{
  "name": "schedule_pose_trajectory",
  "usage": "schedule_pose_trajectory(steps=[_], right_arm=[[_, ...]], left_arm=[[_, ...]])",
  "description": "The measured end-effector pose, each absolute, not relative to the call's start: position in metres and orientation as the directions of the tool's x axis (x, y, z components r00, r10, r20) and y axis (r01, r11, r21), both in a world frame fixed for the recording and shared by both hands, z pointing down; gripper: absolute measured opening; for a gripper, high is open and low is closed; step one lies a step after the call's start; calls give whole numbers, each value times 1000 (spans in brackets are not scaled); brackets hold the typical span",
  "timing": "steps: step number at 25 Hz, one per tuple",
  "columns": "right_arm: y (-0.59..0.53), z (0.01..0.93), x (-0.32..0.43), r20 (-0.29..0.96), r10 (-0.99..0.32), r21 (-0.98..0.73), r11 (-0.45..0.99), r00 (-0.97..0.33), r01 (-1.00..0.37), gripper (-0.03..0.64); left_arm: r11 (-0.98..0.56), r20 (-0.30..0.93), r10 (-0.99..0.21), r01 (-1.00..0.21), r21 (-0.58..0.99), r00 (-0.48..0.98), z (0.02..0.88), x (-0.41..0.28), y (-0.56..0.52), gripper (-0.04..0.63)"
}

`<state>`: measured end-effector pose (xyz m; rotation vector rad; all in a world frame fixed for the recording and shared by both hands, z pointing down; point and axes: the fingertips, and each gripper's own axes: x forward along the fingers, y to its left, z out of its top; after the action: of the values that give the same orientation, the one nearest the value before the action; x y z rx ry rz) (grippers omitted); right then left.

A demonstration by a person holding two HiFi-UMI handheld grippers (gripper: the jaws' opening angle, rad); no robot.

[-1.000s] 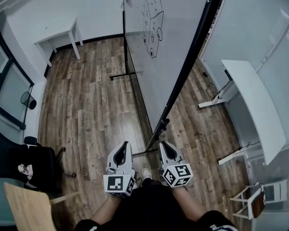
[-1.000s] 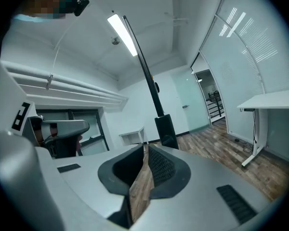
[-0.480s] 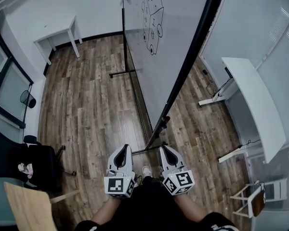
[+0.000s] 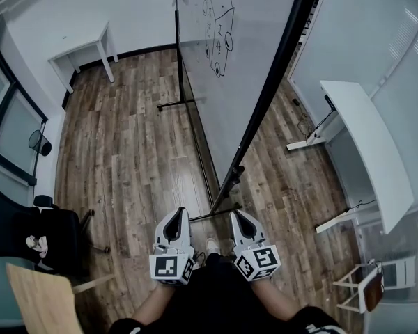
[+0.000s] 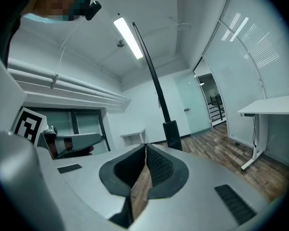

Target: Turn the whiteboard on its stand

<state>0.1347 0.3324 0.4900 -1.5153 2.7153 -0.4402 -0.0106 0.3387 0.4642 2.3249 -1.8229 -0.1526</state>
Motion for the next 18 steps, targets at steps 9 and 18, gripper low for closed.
schedule_pose_trajectory(steps=[9, 18], right_arm=[[334, 492, 136, 144, -836, -232, 492, -530, -839, 17], [336, 493, 133, 140, -839, -231, 489, -526, -841, 17]], left_arm=[[-229, 37, -969, -949, 217, 243, 468, -11, 338, 18], [-234, 37, -968, -947, 219, 248, 469, -12, 338, 18]])
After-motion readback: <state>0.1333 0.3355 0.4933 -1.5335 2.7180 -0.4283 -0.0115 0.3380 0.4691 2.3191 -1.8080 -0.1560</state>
